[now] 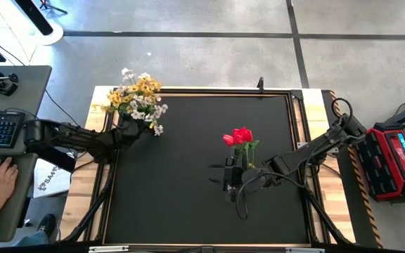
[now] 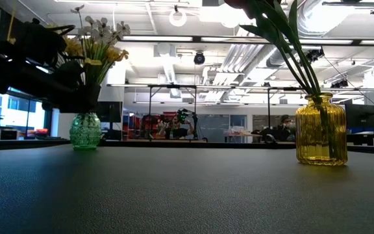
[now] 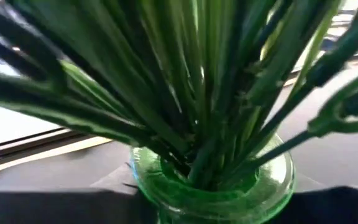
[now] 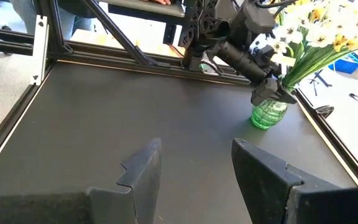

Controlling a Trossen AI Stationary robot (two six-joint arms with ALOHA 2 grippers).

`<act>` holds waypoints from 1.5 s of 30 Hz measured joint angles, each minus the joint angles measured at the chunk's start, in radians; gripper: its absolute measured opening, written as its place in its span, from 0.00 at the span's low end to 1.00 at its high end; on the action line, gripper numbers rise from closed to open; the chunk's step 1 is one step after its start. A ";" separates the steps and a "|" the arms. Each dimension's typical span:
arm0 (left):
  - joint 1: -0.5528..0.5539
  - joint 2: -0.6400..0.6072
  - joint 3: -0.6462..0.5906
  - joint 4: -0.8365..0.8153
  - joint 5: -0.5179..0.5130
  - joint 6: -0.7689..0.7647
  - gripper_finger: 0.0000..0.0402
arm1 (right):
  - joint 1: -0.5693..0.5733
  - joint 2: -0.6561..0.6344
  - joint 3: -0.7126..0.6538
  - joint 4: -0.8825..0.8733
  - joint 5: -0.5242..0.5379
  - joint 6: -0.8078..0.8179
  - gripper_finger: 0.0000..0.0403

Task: Sort flowers into vase by color
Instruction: Move the green flower vase to the bottom left of the table

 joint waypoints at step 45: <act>-1.277 0.528 0.724 -0.776 -0.269 -0.754 0.33 | 0.065 -0.010 0.000 0.016 0.087 -0.113 0.45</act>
